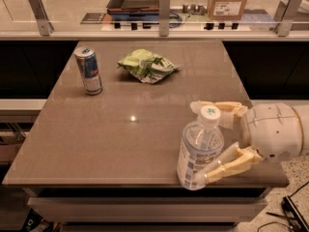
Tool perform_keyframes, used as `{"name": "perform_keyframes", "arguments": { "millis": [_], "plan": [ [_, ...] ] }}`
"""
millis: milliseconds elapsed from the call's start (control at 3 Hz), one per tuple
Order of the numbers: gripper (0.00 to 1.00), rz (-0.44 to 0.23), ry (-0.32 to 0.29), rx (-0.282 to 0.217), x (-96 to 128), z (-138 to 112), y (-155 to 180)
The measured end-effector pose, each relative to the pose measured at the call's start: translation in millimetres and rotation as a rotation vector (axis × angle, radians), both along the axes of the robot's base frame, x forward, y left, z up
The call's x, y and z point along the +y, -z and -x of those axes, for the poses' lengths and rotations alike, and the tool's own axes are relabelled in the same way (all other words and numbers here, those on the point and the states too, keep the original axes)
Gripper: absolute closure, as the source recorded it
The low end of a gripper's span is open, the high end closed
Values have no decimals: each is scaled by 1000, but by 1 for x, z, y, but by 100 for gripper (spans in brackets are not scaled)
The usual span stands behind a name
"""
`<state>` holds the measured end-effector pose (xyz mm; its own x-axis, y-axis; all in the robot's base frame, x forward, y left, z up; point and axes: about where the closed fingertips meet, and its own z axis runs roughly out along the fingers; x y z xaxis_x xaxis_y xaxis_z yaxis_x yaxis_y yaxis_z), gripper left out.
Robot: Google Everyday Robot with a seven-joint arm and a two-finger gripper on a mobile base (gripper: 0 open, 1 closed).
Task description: Move blue plastic bottle near green jalapeno chip bag
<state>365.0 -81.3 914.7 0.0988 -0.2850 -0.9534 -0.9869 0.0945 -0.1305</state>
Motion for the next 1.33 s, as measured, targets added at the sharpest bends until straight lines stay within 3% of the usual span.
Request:
{"name": "perform_keyframes", "arguments": {
  "millis": [1000,1333],
  "plan": [
    [87,9,-10,-10,7,3,-5],
    [100,12,-14,-14,9,4,-6]
  ]
}}
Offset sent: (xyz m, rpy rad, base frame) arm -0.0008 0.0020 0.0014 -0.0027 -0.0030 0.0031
